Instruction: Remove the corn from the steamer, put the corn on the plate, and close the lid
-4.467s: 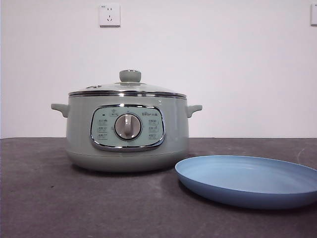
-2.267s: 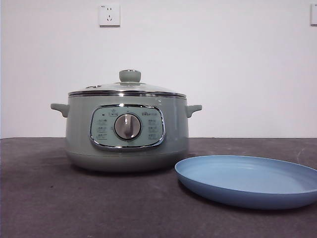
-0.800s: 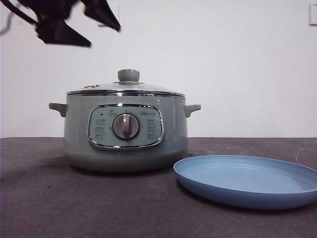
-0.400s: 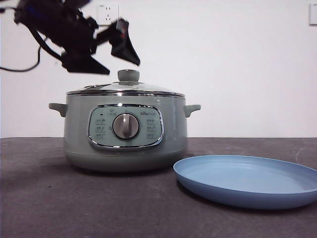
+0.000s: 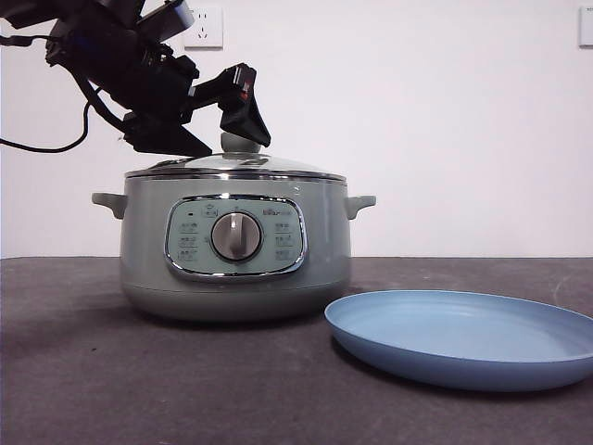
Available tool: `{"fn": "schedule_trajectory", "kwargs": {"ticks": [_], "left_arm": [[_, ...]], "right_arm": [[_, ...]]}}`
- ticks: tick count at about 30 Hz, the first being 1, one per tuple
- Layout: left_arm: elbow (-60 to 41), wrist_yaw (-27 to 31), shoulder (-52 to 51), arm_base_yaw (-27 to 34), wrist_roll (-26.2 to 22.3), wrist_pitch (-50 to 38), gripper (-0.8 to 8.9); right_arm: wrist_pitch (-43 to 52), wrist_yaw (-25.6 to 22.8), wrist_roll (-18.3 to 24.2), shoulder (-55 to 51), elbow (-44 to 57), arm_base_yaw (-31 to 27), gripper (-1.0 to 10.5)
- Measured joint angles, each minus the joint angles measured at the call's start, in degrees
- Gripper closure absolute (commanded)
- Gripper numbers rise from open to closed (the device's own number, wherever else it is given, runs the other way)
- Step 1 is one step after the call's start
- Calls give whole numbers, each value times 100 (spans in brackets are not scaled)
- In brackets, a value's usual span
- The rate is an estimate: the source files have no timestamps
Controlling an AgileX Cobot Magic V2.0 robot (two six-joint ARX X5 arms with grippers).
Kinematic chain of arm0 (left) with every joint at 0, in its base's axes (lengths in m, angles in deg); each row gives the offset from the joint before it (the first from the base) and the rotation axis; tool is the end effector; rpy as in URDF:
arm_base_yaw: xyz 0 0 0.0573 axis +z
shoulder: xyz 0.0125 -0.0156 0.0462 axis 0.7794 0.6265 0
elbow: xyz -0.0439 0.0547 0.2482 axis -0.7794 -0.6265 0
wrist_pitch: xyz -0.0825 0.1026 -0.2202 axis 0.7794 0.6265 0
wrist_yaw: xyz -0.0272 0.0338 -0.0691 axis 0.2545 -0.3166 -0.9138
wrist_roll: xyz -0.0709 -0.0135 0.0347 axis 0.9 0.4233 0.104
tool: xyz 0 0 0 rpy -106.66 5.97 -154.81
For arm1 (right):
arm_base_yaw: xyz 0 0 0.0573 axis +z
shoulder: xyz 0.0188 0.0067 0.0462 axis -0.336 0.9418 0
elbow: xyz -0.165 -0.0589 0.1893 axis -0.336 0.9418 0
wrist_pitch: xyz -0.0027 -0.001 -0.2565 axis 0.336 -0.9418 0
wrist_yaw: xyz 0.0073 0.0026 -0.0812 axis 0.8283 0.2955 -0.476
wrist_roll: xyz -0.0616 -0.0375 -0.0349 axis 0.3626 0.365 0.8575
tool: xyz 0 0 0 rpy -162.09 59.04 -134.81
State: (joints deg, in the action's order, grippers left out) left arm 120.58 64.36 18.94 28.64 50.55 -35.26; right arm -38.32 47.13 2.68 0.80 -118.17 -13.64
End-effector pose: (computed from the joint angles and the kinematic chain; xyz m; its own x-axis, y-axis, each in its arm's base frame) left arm 0.3661 -0.1655 0.2331 0.7850 -0.5293 -0.3219 0.5381 0.8401 -0.0691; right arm 0.1662 0.0548 0.3331 0.5762 0.6272 -0.5240 -0.5932 0.7620 0.2598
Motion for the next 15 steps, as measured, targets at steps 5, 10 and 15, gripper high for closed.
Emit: {"fn": "schedule_trajectory", "kwargs": {"ticks": [5,10,15], "left_arm": [[2,15,0,-92,-7,0,377],[2,20,0,-140,-7,0,551],[2,48,0,-140,-2,-20,734]], "right_arm": [[0,0,0,0,0,0,285],[-7,0,0,0,0,0,285],[-9,0,0,0,0,0,285]]}}
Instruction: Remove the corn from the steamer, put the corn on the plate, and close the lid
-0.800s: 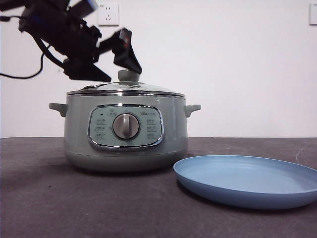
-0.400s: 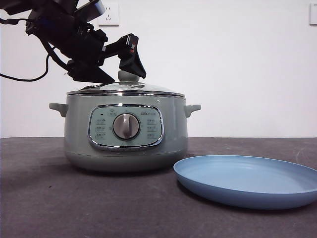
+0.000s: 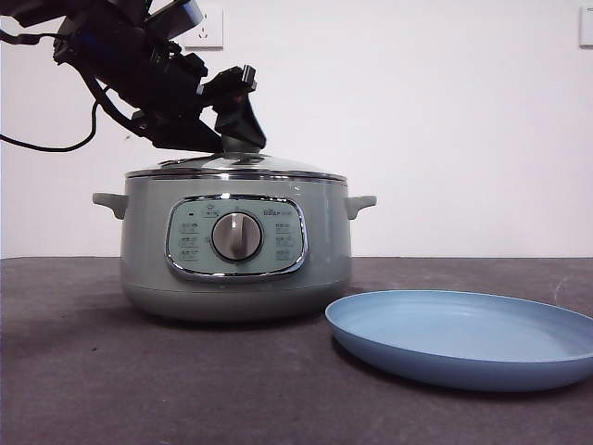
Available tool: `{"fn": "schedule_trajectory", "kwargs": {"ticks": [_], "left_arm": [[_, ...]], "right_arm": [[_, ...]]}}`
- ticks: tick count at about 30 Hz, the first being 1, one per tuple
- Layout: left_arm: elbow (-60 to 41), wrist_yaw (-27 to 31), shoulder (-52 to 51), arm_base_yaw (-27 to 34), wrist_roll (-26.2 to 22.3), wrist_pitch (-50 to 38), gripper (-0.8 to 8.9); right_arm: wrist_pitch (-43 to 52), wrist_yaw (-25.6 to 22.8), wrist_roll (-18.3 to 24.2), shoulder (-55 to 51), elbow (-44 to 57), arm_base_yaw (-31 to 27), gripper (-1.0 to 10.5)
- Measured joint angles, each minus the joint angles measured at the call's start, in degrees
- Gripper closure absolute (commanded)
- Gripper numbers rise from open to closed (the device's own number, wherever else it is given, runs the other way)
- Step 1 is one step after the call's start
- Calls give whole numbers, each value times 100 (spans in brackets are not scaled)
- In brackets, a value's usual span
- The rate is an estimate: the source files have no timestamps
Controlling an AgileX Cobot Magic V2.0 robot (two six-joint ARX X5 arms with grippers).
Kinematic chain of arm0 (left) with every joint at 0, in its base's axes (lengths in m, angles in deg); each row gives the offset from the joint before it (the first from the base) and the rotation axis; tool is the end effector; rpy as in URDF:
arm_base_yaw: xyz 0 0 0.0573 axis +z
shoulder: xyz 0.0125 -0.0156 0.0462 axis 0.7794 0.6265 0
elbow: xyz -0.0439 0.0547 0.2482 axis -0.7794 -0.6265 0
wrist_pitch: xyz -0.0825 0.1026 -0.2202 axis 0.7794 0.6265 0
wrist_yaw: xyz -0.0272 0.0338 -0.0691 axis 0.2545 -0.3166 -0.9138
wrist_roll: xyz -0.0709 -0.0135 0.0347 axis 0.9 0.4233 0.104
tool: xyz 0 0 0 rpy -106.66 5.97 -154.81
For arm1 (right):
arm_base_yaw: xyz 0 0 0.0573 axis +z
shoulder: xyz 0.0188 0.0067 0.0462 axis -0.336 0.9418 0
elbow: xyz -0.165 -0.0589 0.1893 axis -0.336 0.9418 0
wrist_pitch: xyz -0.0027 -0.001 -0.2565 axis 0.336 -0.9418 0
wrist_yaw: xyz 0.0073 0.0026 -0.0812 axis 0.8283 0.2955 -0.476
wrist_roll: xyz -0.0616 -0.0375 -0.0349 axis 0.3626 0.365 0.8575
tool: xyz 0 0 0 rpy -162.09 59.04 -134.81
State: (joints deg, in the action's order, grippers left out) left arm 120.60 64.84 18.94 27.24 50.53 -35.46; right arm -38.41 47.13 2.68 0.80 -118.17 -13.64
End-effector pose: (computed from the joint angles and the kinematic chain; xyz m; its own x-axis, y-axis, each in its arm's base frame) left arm 0.3624 -0.1741 0.2337 0.7776 -0.5419 -0.3189 0.5523 0.8311 -0.0654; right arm 0.1660 0.0547 0.3329 0.5754 0.6272 -0.5250 -0.5928 0.7620 0.2606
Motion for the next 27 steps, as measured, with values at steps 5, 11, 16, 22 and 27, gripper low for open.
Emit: {"fn": "schedule_trajectory", "kwargs": {"ticks": [5,11,16,22,27], "left_arm": [[0,7,2,0,-26,-42,822],[0,-15,4,2,-39,-61,822],[-15,-31,2,2,-42,-120,822],[-42,-72,-302,0,-39,-129,822],[55,-138,-651,0,-39,-79,822]], "right_arm": [[0,2,0,0,0,0,285],[0,0,0,0,0,0,285],[0,0,0,0,0,0,285],[0,0,0,0,0,0,285],[0,0,0,0,0,0,285]]}}
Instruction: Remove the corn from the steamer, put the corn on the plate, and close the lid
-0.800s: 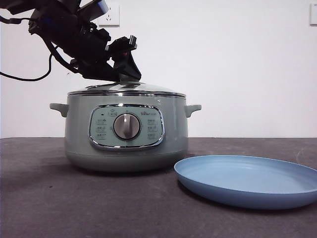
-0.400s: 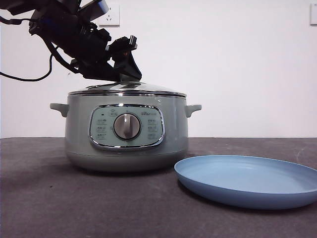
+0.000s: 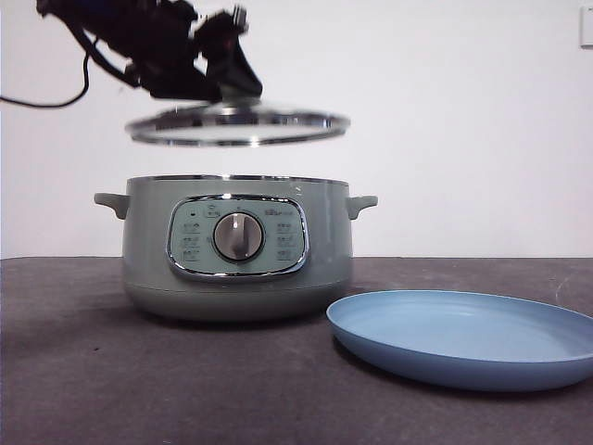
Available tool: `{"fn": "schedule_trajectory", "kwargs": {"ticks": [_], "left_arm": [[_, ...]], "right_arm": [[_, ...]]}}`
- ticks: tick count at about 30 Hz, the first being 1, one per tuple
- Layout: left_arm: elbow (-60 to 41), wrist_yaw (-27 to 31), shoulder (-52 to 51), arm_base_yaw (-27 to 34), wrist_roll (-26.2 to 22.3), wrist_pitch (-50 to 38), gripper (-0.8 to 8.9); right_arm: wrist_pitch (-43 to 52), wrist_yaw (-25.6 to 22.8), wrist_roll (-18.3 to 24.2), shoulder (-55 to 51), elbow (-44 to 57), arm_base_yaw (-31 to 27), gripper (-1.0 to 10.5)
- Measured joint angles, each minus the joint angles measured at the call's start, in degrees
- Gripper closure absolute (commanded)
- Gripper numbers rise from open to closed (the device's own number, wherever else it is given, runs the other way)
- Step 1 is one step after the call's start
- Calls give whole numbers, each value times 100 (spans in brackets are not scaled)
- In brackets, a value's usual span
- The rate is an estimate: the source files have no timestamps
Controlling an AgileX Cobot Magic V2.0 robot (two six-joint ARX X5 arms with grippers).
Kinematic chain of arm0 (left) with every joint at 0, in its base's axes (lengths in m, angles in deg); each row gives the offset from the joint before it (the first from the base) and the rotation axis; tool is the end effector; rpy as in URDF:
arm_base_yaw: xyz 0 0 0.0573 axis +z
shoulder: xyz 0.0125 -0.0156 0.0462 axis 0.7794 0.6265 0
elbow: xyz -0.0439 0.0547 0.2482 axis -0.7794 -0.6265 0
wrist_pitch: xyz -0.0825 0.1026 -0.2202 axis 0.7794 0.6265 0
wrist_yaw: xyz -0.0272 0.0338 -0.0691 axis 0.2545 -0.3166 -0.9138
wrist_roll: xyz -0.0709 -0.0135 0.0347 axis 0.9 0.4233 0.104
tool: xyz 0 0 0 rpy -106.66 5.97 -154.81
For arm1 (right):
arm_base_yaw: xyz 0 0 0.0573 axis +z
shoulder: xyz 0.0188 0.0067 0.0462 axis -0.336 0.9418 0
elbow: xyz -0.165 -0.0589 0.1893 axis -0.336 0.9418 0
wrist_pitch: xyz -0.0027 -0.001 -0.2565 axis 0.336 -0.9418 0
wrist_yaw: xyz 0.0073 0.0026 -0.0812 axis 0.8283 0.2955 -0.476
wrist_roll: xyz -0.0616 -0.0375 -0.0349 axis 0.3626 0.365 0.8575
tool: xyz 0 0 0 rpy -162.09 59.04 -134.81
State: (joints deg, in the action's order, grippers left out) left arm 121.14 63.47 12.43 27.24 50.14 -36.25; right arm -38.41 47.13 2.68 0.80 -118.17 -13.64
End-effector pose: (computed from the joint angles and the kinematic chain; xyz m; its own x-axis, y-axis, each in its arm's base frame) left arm 0.3468 -0.1688 0.2816 0.7958 -0.5756 -0.1881 0.5794 0.8141 -0.0399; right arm 0.1660 0.0547 0.3329 0.5754 0.6272 -0.5250 -0.5928 0.7620 0.2606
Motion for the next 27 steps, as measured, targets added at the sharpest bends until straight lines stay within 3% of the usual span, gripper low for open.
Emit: {"fn": "schedule_trajectory", "kwargs": {"ticks": [9,17,27], "left_arm": [[645,2,-719,9,-7,1458,822],[715,2,-2371,210,-9,2306,822],[756,284,-3847,293,-76,4513,821]], "right_arm": [[138,0,0,17,0,0,285],[577,2,-74,229,0,0,285],[1174,13,-236,621,-2,28,285]]}}
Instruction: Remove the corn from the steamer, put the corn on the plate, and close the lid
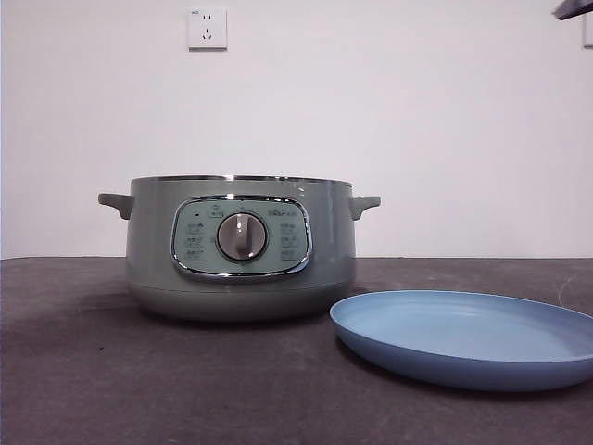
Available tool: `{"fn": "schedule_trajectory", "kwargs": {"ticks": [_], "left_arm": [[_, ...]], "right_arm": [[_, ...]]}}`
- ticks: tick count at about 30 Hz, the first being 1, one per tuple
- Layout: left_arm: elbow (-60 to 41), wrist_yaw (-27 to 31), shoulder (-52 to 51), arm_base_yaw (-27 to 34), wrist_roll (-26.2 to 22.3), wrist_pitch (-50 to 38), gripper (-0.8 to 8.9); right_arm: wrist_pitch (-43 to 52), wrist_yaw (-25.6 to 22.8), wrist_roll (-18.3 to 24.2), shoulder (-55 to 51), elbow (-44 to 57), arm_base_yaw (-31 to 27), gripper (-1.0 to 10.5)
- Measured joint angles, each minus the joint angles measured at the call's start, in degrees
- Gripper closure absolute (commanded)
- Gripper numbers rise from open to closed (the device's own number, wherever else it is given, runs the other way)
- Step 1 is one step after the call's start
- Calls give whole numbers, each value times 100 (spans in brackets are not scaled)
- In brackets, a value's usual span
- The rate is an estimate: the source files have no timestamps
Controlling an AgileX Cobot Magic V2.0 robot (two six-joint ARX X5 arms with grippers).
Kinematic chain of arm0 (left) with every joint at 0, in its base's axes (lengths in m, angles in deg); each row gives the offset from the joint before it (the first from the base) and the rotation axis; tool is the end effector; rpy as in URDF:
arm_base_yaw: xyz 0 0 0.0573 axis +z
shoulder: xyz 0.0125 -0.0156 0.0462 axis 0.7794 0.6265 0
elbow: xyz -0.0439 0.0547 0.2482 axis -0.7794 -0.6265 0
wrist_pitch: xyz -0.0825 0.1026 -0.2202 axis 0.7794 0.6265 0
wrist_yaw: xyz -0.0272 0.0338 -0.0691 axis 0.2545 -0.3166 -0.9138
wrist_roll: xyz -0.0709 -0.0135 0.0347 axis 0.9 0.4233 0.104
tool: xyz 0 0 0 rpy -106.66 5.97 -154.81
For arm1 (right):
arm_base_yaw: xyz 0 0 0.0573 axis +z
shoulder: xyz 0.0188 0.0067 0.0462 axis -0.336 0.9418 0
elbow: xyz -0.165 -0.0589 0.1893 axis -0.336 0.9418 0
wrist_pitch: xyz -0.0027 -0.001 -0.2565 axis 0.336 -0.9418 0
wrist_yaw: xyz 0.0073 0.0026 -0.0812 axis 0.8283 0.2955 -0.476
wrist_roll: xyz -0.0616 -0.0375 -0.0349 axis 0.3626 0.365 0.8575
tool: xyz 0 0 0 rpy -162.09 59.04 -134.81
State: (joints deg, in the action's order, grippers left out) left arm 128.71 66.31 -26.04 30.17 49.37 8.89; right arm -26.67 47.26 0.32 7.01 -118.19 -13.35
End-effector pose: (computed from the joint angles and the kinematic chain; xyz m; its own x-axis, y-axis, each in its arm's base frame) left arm 0.1754 -0.0783 0.4153 0.8525 -0.4928 -0.1745 0.4981 0.8670 -0.0149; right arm 0.2054 0.0601 0.3346 0.6184 0.6370 -0.4601 -0.6004 0.7608 0.2464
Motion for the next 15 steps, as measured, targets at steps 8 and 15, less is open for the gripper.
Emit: {"fn": "schedule_trajectory", "kwargs": {"ticks": [8,15], "left_arm": [[-2,125,-660,2,-15,695,821],[-2,122,-715,2,-17,1123,821]], "right_arm": [[918,-72,-457,442,-7,673,285],[1410,-935,-726,1217,-299,1620,284]]}}
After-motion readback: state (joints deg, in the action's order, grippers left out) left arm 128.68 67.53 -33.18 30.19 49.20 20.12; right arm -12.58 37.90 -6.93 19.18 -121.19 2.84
